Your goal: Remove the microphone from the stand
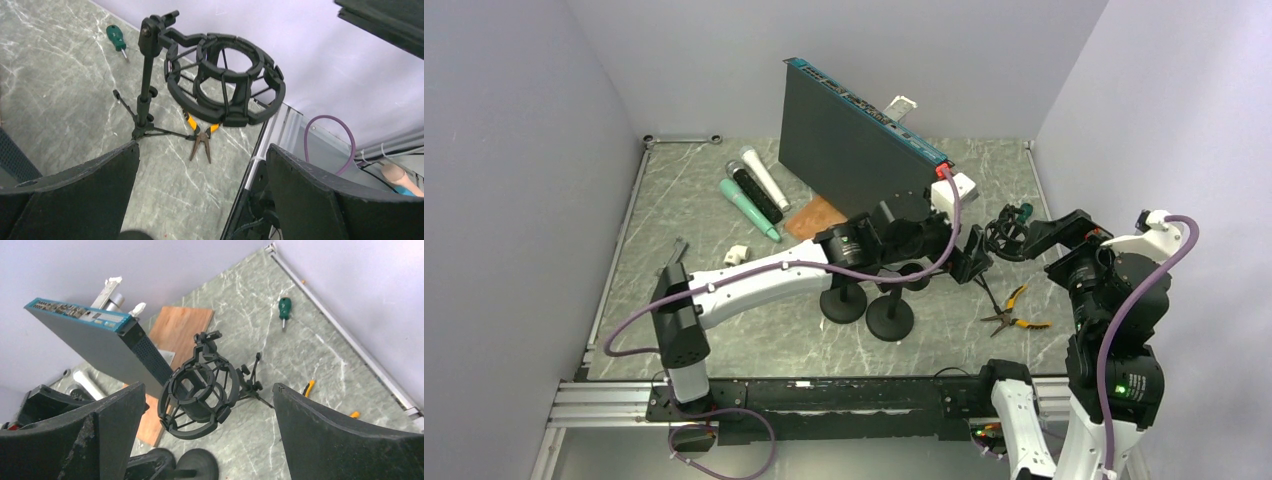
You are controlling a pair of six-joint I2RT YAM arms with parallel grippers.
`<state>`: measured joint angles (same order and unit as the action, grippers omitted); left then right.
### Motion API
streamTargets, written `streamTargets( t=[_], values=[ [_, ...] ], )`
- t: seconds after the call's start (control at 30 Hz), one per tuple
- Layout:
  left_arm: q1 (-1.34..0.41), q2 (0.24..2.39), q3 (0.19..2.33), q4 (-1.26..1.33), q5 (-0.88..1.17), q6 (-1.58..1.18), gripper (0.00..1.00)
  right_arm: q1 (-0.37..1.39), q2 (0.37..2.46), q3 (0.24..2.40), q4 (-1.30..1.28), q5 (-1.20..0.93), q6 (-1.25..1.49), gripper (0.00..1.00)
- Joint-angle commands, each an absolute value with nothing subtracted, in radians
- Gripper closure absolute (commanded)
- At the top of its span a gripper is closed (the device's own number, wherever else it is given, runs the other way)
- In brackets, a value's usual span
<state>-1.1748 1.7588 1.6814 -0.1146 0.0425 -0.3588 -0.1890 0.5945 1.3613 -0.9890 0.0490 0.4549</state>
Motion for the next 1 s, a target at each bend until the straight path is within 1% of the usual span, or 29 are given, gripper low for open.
streamTargets(
  t=[0.0, 0.13, 0.33, 0.47, 0.63, 0.77, 0.97],
  values=[
    [-1.188, 1.807, 1.782, -0.058, 0.006, -0.345, 0.01, -0.176, 0.619, 1.413, -0.984, 0.116, 0.406, 0.0],
    [-1.198, 1.849, 1.812, -0.052, 0.003, -0.346, 0.01, -0.171, 0.623, 1.409, -0.963, 0.087, 0.398, 0.0],
    [-1.206, 1.852, 1.779, -0.012, -0.12, -0.33, 0.02, -0.163, 0.625, 1.4, -0.944, 0.032, 0.394, 0.0],
    [-1.204, 1.846, 1.779, -0.036, -0.209, -0.276, 0.04, -0.161, 0.615, 1.367, -0.932, 0.012, 0.393, 0.0],
    [-1.199, 1.81, 1.742, -0.037, -0.282, -0.237, 0.05, -0.154, 0.612, 1.345, -0.921, -0.014, 0.388, 0.0],
    [-1.183, 1.769, 1.693, -0.045, -0.306, -0.218, 0.05, -0.15, 0.622, 1.32, -0.916, -0.054, 0.381, 0.0],
    [-1.175, 1.685, 1.643, -0.088, -0.239, -0.206, 0.03, -0.149, 0.649, 1.269, -0.935, -0.127, 0.368, 0.0]
  ],
)
